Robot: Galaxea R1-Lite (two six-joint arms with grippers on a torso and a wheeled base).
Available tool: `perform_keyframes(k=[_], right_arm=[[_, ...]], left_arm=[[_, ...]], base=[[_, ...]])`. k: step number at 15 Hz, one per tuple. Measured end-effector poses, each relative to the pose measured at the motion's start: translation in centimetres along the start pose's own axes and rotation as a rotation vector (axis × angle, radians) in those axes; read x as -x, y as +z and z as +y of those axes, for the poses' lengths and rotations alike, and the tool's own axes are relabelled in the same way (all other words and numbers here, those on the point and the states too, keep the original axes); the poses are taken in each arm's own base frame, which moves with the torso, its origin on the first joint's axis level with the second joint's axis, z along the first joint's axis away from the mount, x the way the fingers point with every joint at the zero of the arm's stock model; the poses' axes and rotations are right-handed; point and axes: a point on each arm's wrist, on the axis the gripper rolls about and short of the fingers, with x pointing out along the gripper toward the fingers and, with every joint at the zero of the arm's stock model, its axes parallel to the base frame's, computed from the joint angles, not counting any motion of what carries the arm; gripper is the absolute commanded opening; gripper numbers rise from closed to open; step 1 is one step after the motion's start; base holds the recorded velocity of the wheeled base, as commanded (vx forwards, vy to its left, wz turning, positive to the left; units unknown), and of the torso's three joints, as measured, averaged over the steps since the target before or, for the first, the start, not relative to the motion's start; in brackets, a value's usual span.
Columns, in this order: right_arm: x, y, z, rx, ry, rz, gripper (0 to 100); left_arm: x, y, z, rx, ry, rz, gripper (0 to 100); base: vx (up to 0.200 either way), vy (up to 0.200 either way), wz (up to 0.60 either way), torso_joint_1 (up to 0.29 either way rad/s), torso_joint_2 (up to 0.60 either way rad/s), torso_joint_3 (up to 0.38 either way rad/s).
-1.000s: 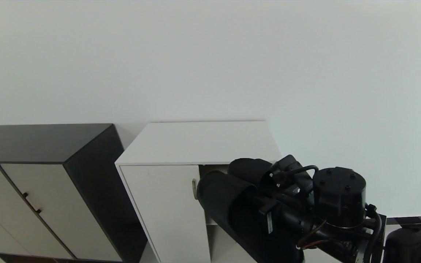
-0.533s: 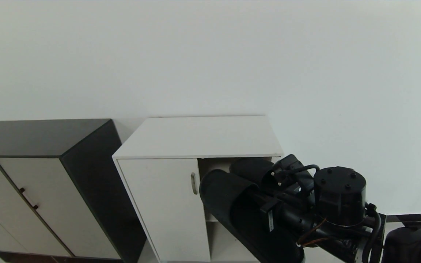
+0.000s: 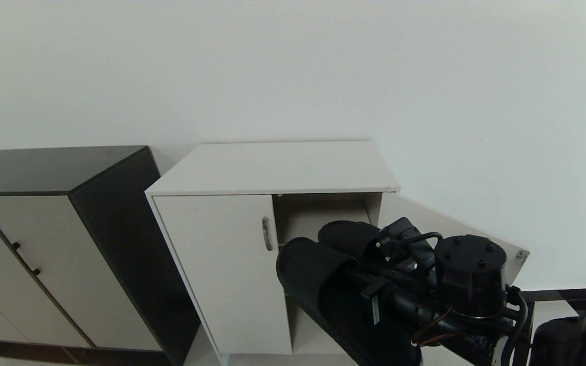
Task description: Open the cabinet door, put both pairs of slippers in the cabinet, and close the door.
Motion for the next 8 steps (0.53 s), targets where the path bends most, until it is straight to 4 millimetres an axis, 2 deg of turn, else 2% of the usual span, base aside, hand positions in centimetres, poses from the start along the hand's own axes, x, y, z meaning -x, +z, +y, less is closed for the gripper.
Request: perform_keyframes(k=[8], right_arm=[[0.01,-0.24,0.10,0.001,0.006,0.000,0]], left_arm=[[0.00,0.00,0.00,0.000,0.000,0.000,0]], base=[[0.000,0.000,0.00,-0.193,0.50,0.309]])
